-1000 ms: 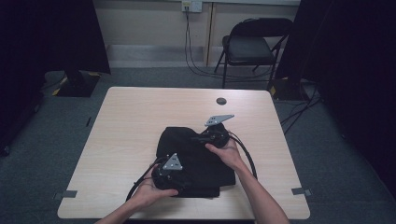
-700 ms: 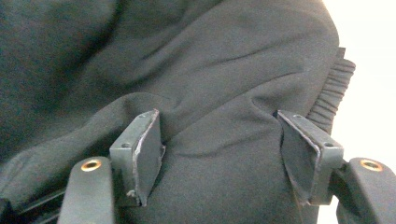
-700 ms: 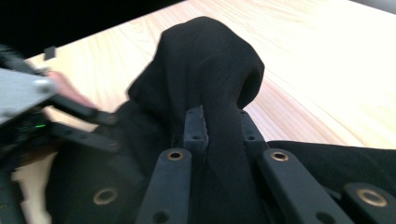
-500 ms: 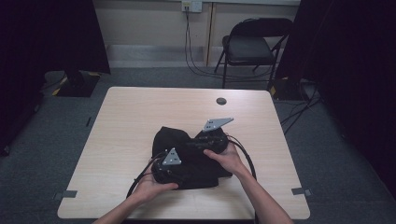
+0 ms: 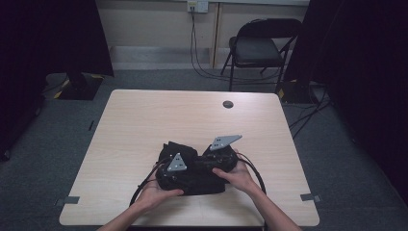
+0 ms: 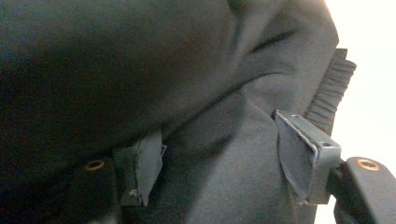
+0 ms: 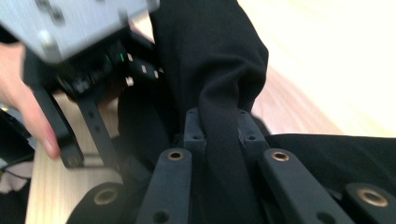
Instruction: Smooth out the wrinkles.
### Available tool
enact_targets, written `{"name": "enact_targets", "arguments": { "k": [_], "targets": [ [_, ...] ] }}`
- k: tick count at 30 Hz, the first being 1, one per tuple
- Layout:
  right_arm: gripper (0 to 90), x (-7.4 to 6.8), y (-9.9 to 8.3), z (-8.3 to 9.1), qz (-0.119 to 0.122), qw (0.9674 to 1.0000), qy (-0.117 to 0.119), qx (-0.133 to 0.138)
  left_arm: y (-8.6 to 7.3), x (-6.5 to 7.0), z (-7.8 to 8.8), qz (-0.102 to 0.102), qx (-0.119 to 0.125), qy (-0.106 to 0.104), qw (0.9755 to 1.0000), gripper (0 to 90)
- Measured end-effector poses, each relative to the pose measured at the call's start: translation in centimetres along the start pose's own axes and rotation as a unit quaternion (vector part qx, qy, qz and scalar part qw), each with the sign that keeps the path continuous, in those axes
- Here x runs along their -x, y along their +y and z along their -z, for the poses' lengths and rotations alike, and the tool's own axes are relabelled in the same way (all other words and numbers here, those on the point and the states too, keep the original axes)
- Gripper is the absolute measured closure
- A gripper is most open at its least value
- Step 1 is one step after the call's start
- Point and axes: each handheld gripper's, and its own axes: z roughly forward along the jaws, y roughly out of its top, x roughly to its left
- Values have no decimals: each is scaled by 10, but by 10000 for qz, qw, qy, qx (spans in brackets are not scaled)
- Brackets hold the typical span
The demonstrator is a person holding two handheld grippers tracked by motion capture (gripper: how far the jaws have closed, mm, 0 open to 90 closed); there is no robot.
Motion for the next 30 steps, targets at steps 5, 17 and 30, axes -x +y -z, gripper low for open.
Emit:
{"name": "enact_targets", "arguments": {
  "k": [5,17,30],
  "targets": [
    [791,3,-9,-4,-98,9999,-39,-114,3,5,22,-138,74,10,9999,396],
    [790,2,-12,-4,-156,9997,-151,-81,-3,14,26,-313,-143,-504,9981,588],
    [716,-27,-31,8,-223,9993,2,-315,-1,15,16,-163,-170,-329,9992,613]
  ]
}}
